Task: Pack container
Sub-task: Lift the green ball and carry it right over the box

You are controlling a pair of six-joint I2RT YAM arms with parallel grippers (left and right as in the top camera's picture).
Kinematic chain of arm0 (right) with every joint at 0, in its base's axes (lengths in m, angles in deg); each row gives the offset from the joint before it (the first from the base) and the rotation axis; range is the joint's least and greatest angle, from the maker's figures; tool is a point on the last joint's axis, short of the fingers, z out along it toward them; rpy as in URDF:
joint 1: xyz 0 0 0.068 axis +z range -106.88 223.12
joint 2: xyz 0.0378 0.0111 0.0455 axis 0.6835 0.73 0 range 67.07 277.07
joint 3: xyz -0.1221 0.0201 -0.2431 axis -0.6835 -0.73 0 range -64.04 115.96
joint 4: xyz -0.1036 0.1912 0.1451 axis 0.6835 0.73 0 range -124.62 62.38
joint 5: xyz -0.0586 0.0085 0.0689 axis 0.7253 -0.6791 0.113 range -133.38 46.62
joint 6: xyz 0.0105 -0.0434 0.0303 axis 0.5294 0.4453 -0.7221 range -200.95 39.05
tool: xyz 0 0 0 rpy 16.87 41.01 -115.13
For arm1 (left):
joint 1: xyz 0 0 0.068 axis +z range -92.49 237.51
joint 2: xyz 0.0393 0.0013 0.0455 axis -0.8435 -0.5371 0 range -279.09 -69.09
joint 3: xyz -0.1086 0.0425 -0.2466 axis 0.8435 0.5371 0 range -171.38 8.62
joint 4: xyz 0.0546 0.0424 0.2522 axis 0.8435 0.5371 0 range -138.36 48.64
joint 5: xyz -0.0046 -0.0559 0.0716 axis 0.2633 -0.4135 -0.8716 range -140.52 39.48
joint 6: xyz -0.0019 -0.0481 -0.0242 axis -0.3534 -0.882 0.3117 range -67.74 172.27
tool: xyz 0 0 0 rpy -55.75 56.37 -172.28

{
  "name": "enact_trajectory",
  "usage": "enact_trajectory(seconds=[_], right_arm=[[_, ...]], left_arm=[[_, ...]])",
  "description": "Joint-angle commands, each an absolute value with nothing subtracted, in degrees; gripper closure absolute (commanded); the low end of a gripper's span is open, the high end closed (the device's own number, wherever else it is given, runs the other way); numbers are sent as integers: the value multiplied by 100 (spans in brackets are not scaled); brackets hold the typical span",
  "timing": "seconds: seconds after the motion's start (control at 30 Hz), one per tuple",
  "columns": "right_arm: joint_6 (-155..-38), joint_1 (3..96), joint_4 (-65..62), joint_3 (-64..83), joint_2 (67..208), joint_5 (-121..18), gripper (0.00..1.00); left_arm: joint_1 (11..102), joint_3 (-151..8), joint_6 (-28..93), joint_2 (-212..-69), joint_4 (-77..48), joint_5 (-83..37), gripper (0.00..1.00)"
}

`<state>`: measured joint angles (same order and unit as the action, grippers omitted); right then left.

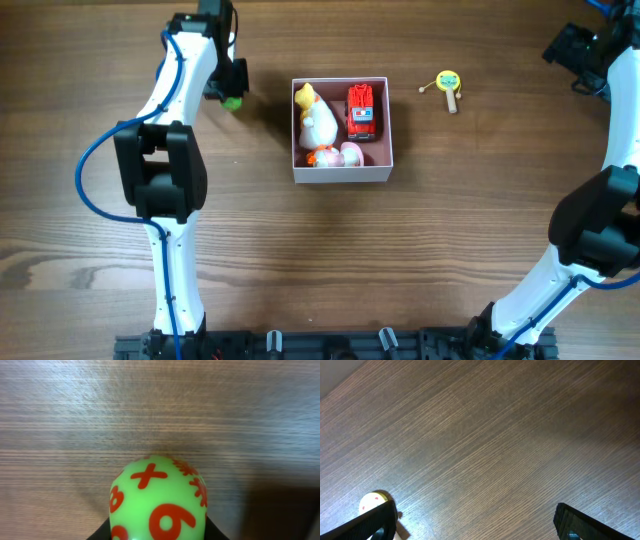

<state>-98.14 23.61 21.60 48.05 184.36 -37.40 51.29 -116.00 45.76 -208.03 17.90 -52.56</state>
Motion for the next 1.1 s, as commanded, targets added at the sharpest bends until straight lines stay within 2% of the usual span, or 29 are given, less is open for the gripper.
enact_trajectory(seconds=[0.0,0.3,0.6,0.77,1.07], right_arm=[[-9764,2391,2145,4794,18301,-3786,0],[-9764,2391,2145,4794,18301,-3789,0],[-9761,2391,2145,4794,18301,-3789,0],[-9764,2391,2145,4794,18301,-3789,0],[-9764,2391,2145,4794,18301,-3789,0]], left_arm=[[5118,-12402,4583,-20245,2033,-5018,72],[4568,-12638,4967,-19078,2544,-3726,68],[3289,-12634,5365,-18934,3491,-3706,69],[2587,-12617,5702,-19115,3633,-3752,64],[2135,-12367,5787,-19550,3600,-3814,66]])
